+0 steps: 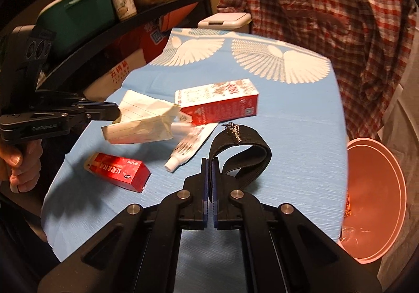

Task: Collect trash
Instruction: 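Carry the white napkin and black strap over the pink bin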

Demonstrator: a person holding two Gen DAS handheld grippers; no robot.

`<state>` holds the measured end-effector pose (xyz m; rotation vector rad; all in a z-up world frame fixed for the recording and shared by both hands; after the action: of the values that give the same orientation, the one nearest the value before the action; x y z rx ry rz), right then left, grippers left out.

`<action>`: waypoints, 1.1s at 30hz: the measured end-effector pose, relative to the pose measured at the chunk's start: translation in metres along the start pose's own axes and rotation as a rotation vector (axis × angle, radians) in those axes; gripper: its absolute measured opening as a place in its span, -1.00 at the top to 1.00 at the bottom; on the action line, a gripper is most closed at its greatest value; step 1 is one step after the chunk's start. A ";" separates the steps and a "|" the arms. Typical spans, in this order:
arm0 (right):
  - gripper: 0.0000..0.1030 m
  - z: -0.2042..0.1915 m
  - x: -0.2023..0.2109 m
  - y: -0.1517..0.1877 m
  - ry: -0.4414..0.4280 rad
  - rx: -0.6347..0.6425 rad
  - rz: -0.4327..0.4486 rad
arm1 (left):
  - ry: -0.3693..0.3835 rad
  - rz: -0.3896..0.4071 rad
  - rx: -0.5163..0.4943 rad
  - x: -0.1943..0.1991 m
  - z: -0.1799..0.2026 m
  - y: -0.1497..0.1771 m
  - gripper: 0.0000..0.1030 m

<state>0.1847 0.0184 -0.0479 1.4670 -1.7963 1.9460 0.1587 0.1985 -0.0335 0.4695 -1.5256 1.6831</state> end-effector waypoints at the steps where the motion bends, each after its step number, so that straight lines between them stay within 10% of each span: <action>1: 0.95 0.001 0.003 -0.001 0.002 -0.004 0.009 | -0.002 0.008 0.002 0.002 0.003 -0.002 0.95; 33: 0.95 0.071 0.076 -0.011 0.138 -0.082 0.175 | -0.125 0.186 0.112 0.014 0.063 -0.039 0.95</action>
<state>0.1915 -0.0744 0.0004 1.1560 -1.9746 1.9697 0.1646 0.1415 0.0152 0.5136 -1.6118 1.9213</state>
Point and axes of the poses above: each gripper's, at about its wrist camera, not at the fingertips, and x roughly against the way its jaws point, z to its right, y to its underside, the point moved 3 cm from there along -x, roughly the way its jaws point, and after that the axes turned 4 degrees about z, right-handed, at the moved point
